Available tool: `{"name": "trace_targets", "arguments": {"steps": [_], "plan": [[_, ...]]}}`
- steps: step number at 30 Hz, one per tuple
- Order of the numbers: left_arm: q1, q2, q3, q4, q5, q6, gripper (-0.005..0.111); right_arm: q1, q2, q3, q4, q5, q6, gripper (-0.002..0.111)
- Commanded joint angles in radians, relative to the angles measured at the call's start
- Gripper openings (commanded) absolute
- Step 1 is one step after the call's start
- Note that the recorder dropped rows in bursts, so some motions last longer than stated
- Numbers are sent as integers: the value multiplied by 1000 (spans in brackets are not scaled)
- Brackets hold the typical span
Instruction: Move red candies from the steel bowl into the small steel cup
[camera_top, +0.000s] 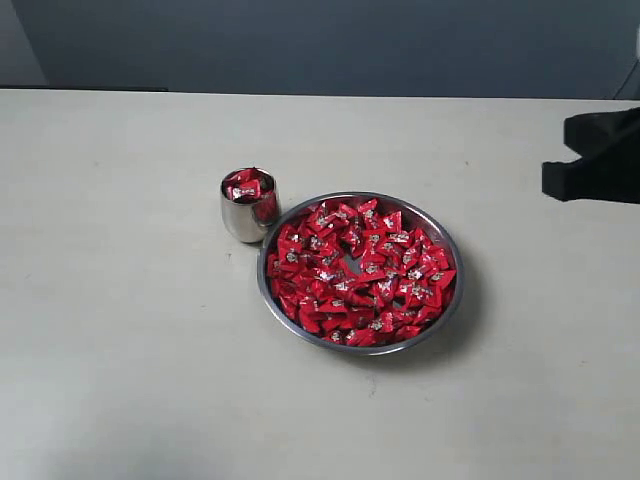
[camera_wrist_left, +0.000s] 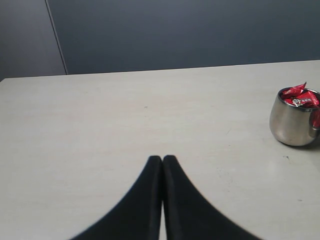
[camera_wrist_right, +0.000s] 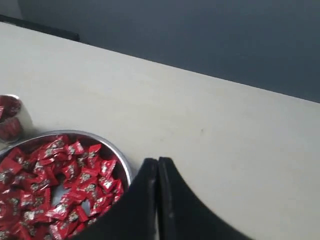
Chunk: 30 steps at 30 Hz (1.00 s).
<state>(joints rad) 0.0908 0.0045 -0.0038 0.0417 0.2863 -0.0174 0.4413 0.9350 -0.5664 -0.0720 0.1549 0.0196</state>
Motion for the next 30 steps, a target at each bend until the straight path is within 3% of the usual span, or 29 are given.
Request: {"name": "trace_targets", "arguments": {"steps": [1, 5, 14, 30], "plan": [[-8, -4, 4, 1, -2, -3, 0, -135, -116, 16, 13, 36, 1, -1], [-8, -4, 4, 1, -2, -3, 0, -279, -250, 107, 13, 34, 1, -1], [-8, -4, 4, 1, -2, -3, 0, -461, -548, 363, 63, 8, 1, -1], [-8, -4, 4, 1, -2, -3, 0, -491, -886, 566, 72, 7, -3, -1]]}}
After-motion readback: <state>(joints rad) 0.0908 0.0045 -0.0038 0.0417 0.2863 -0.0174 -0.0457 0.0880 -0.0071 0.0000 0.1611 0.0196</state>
